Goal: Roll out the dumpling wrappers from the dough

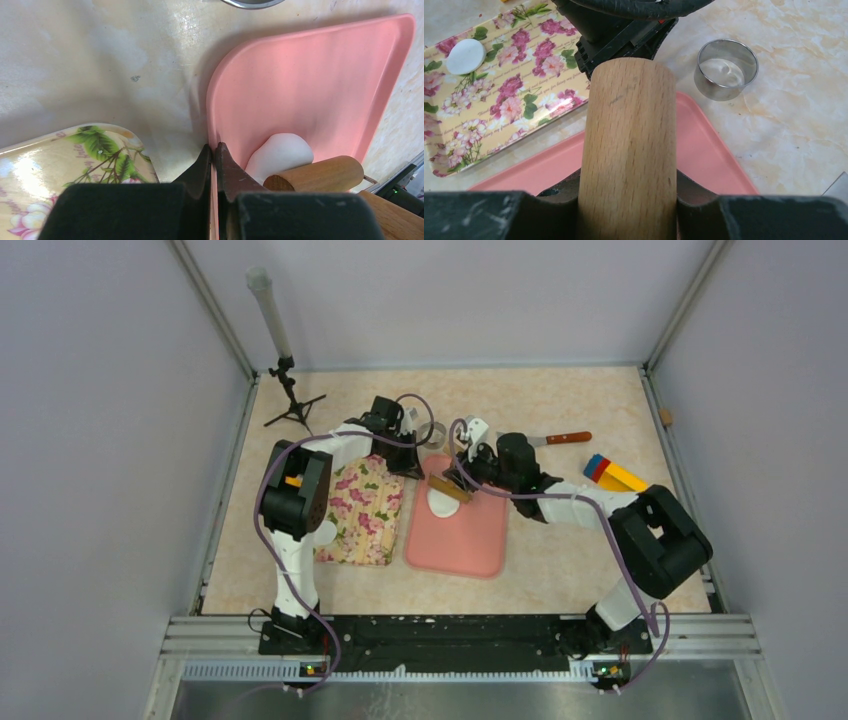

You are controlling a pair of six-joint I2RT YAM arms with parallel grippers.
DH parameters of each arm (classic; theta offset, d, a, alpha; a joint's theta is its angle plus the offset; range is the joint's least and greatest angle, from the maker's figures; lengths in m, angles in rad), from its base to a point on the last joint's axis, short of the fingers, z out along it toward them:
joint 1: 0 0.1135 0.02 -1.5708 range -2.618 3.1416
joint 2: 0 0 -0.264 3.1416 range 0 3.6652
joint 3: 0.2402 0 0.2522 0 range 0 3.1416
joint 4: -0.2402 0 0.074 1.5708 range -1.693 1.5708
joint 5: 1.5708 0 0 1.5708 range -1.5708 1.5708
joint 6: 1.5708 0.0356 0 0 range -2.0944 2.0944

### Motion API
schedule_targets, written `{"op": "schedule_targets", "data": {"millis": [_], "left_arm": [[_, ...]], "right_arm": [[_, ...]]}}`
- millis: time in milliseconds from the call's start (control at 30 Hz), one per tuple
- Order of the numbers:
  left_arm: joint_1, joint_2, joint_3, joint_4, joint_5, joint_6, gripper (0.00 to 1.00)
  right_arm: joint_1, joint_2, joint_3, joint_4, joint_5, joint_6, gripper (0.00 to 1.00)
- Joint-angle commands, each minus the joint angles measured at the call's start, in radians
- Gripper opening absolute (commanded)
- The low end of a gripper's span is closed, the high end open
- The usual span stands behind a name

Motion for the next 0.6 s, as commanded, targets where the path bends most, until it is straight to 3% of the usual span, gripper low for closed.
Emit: {"op": "schedule_targets", "data": {"millis": [0,567], "left_arm": [[-0.009,0.029,-0.049,-0.084,-0.041,0.024,0.00],[-0.007,0.022,-0.049,-0.086,-0.037,0.024,0.00]], "right_arm": [[0.025,0.032,-0.053,-0.174,-0.032,-0.007,0.00],[0.024,0.081,-0.063,-0.202,-0.054,0.044,0.00]]}}
